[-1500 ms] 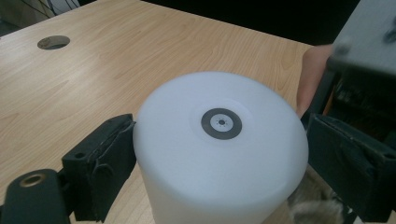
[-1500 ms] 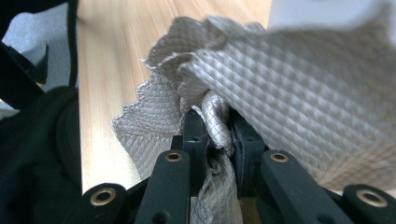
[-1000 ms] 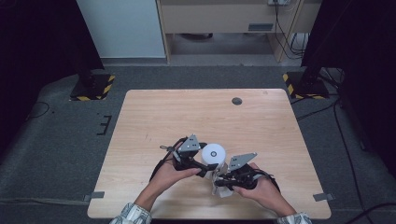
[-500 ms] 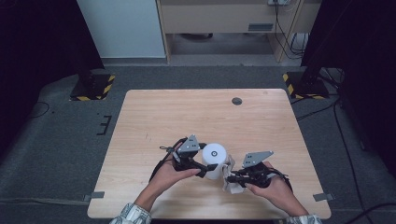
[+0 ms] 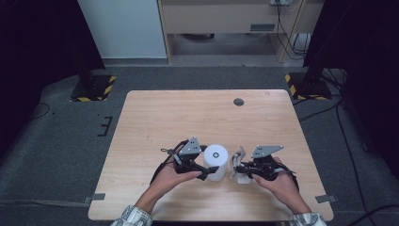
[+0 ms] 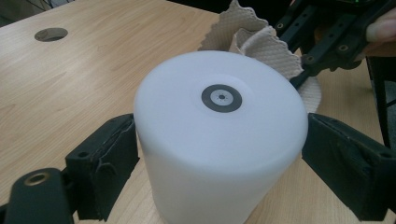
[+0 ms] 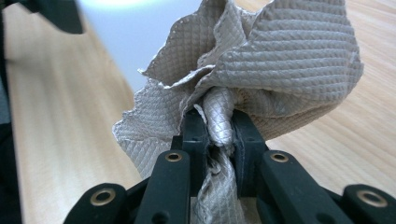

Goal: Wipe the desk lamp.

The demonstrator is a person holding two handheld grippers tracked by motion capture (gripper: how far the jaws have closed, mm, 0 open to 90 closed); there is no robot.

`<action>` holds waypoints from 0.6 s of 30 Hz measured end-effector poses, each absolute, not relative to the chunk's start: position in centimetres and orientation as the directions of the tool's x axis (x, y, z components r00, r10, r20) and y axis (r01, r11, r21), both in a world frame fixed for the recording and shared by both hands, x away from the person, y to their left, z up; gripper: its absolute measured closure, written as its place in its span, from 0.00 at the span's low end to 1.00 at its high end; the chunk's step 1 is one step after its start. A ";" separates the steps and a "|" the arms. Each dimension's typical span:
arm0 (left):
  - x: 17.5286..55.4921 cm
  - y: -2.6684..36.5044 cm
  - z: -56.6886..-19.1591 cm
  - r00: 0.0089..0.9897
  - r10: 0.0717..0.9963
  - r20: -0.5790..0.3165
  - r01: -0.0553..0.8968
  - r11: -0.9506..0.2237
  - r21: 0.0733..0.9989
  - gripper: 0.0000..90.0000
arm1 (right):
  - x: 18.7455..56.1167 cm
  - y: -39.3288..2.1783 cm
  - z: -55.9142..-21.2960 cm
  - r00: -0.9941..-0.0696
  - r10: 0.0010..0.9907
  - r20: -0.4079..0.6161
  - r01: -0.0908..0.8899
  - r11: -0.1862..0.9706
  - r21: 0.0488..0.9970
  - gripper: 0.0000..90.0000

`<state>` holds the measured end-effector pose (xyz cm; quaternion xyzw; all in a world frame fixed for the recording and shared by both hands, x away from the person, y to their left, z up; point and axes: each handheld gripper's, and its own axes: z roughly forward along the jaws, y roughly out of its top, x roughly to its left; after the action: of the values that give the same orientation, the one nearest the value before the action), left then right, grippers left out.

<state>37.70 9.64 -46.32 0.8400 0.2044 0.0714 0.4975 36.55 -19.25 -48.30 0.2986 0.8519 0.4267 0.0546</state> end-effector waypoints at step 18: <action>36.6 11.1 -46.4 0.908 0.412 -0.078 0.271 -0.433 0.859 0.10 | 38.7 -19.5 -47.7 -0.781 0.611 0.125 0.469 0.443 0.764 0.87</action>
<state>36.59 11.11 -46.44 0.8436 0.2025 0.0718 0.4922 38.74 -19.49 -47.67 0.3196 0.8451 0.4201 0.0848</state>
